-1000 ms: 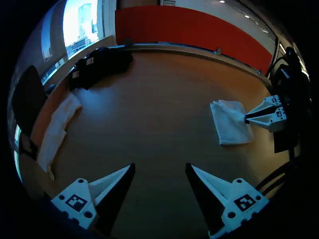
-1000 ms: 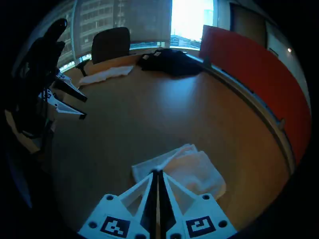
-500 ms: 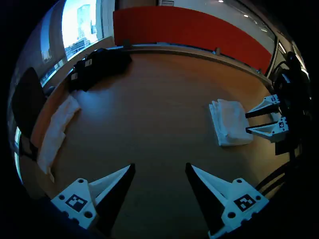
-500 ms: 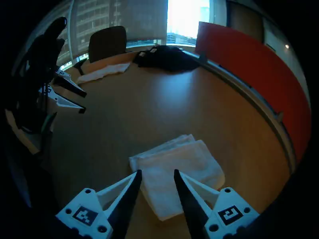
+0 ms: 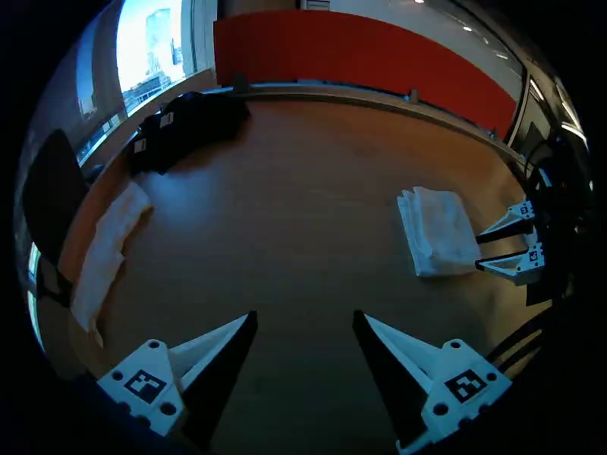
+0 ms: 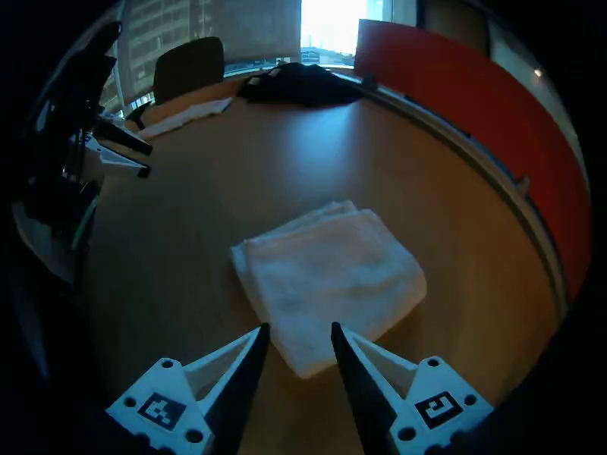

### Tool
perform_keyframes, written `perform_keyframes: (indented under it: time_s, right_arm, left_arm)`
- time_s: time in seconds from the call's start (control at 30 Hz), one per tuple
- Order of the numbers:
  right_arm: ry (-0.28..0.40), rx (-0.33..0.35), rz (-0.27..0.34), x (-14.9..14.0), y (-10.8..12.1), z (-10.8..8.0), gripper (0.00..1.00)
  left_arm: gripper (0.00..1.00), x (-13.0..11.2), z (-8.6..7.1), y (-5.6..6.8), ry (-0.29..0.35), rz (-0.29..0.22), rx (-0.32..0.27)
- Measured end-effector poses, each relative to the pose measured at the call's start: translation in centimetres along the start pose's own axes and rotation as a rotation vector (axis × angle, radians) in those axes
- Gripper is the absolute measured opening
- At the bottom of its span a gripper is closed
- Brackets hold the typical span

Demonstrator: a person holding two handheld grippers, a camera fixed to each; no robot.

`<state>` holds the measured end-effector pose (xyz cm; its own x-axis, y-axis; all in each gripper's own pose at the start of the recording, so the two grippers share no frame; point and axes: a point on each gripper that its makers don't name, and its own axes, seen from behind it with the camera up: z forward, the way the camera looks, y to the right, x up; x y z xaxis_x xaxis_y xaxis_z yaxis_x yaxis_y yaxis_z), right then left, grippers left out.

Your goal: Fold towel

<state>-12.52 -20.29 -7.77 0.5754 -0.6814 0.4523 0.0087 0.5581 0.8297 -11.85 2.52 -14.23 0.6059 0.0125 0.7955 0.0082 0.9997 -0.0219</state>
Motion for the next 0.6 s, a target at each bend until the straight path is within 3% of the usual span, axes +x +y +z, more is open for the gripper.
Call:
perform_keyframes:
  time_s: [0.43,0.6]
  right_arm:
    - [-0.059,-0.016,0.033,-3.6,0.3,-0.1,0.61]
    - [-0.062,-0.017,0.052,-3.9,0.4,0.1,0.51]
  left_arm:
    - [0.93,0.0,0.2,0.1,-0.002,0.004,-0.001]
    - [0.93,0.0,0.2,0.2,-0.003,0.004,-0.002]
